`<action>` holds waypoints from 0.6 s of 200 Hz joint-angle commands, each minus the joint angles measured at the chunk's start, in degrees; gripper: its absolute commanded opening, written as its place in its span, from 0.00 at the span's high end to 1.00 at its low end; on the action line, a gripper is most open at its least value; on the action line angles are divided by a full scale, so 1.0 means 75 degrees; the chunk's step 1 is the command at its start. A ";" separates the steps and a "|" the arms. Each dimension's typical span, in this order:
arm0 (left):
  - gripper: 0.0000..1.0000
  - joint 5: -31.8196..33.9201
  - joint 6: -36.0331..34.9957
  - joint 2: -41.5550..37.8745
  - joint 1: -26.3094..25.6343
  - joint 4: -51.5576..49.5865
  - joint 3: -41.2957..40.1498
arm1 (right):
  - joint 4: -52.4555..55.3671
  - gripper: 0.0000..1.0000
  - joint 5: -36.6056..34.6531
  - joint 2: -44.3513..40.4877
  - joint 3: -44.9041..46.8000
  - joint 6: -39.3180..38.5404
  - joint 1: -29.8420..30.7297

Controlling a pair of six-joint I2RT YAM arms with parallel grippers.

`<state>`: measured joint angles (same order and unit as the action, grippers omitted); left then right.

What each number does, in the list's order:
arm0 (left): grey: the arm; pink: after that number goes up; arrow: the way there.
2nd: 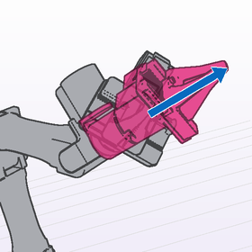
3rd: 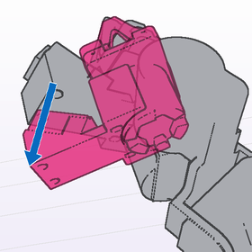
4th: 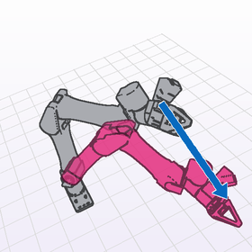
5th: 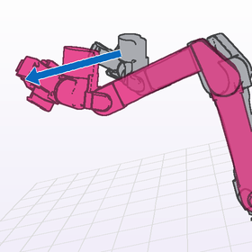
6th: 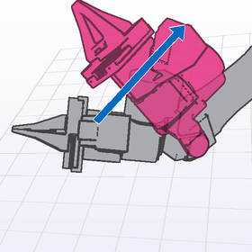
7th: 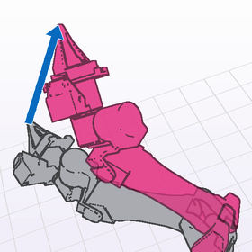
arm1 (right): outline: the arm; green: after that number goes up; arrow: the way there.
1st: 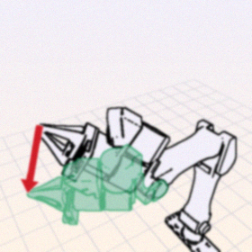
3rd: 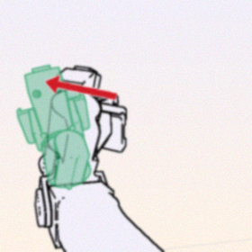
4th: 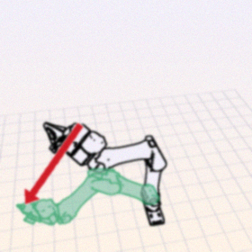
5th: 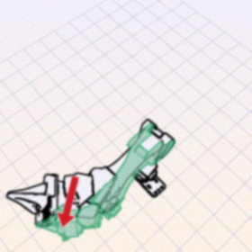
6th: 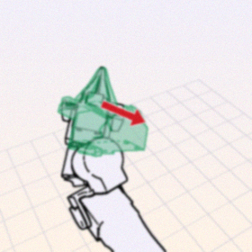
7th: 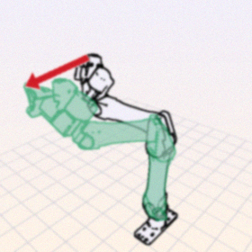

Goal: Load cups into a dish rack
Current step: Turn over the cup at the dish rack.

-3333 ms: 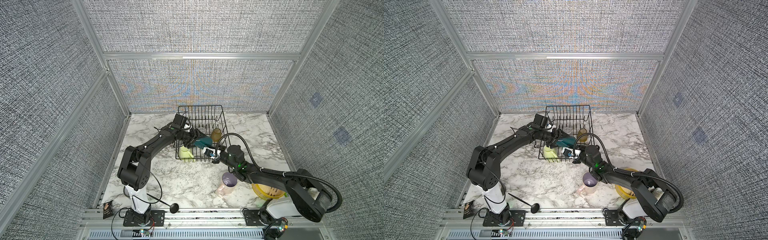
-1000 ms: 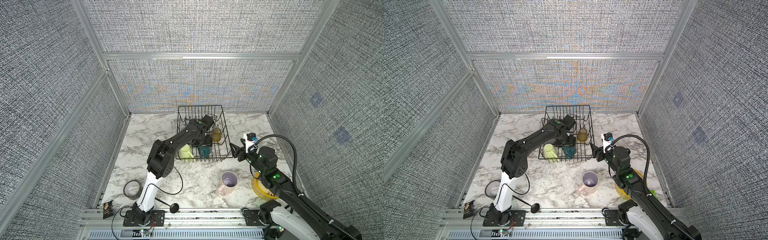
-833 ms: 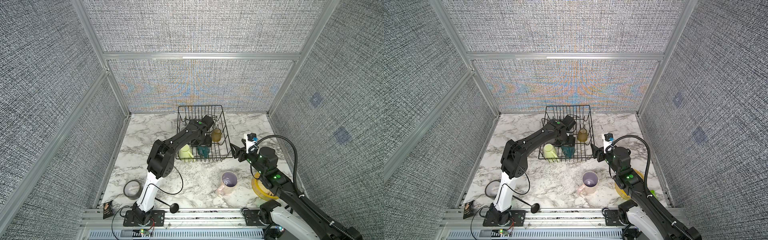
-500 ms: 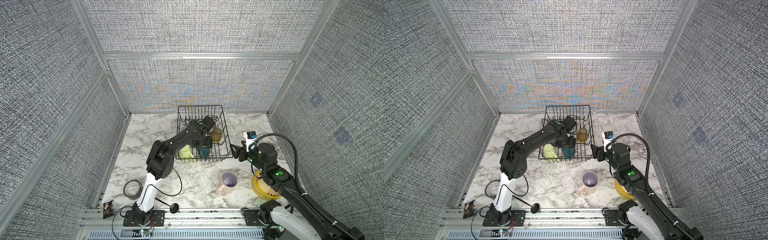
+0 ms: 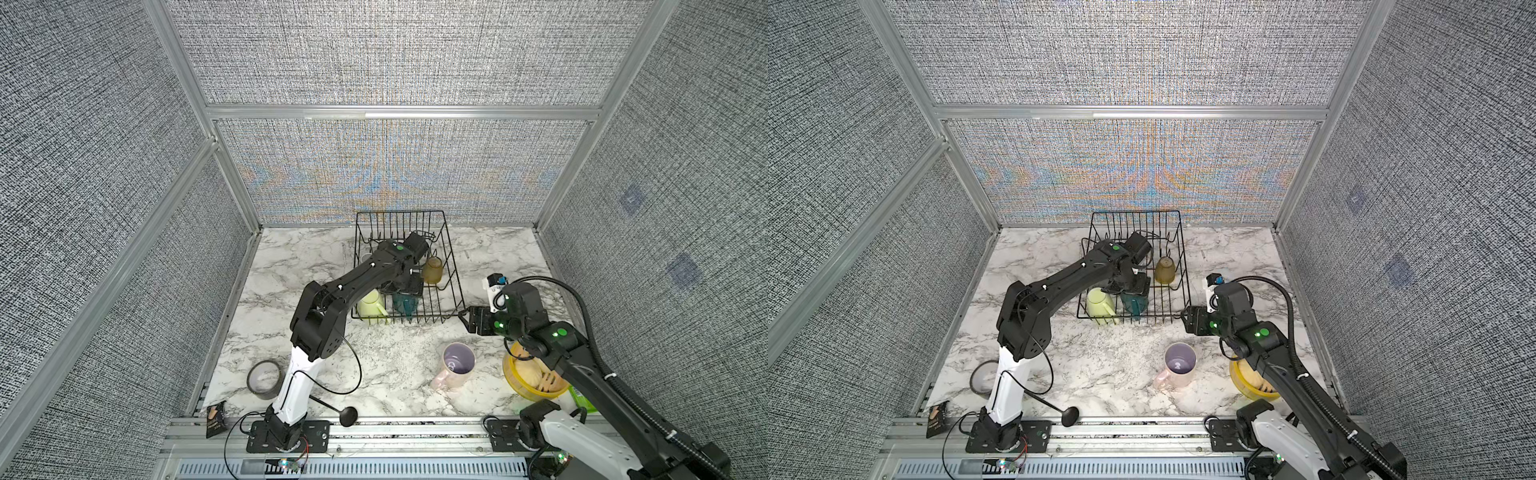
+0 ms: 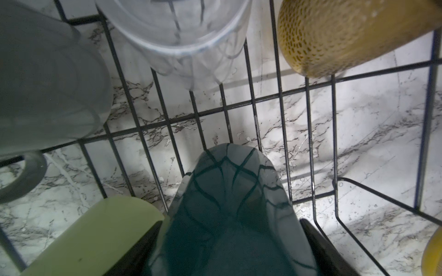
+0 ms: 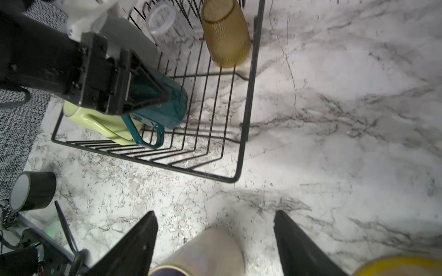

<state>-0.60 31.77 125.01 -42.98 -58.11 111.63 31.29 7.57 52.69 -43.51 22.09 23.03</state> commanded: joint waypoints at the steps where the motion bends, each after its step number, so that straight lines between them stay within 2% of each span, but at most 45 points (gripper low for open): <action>1: 0.01 -0.0030 -0.0027 0.0047 -0.0010 0.0002 0.0103 | 0.0563 0.20 -0.0084 -0.0075 0.0078 0.0137 0.0012; 44: 0.01 0.0059 -0.0105 -0.0049 -0.0019 -0.0057 0.0219 | 0.0839 0.19 0.0096 0.0074 0.0071 -0.0050 0.0024; 120: 0.01 0.0028 -0.0158 -0.0616 -0.0047 -0.0045 0.0268 | 0.1953 0.21 0.0275 0.0049 -0.0071 0.0368 0.0399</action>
<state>-0.45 31.35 122.37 -43.24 -58.35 113.21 42.28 8.29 53.21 -44.18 23.46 24.82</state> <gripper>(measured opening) 0.994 0.803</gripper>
